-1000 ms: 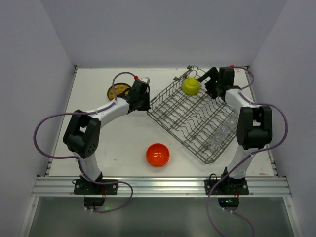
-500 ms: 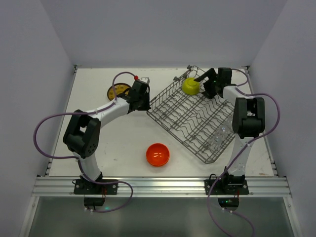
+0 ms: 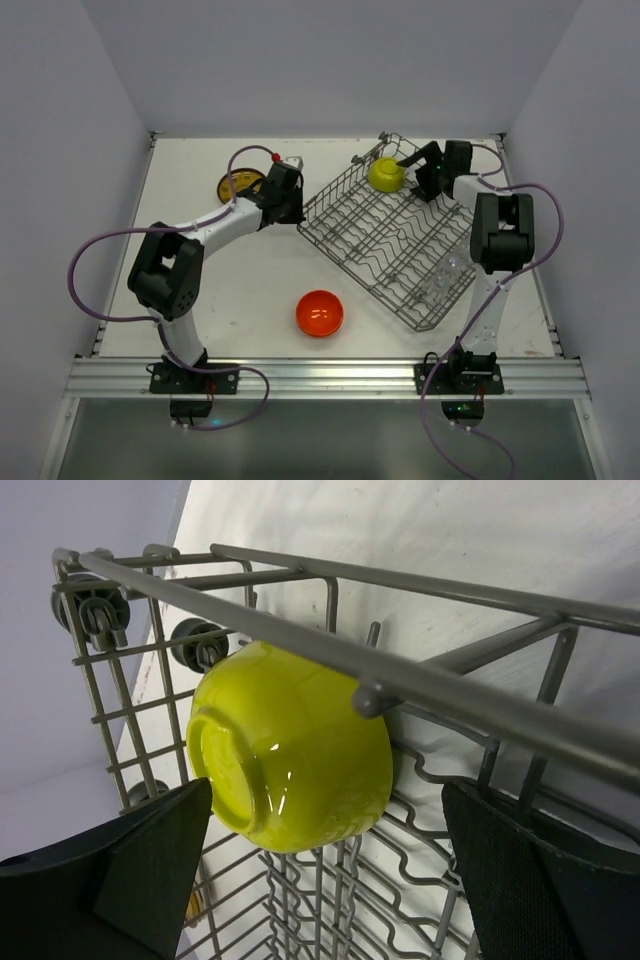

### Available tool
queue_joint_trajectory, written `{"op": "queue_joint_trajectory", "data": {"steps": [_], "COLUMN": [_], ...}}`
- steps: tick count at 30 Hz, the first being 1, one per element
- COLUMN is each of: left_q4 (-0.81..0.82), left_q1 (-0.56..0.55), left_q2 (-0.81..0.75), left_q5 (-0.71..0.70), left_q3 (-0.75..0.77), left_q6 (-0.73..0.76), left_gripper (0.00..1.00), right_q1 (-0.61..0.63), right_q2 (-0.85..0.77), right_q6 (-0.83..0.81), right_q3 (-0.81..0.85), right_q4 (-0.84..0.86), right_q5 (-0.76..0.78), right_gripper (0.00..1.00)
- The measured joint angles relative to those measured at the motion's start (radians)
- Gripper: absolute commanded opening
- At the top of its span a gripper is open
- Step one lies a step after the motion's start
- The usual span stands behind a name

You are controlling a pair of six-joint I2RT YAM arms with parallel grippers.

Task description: Unload the mixed dishes from the dish rack

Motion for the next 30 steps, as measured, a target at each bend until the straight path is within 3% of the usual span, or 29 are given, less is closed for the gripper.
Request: {"op": "queue_joint_trajectory", "data": {"steps": [30], "left_q4": [0.0], "left_q1": [0.0], "left_q2": [0.002], "left_q5": [0.0], "left_q3": [0.0], "left_q6": [0.0], "left_gripper": [0.0], "right_q1": [0.004], "right_q2": [0.109], "right_q6": [-0.006], "right_q3": [0.142], "right_q4": [0.001], "right_q5": [-0.049], "right_gripper": [0.99]}}
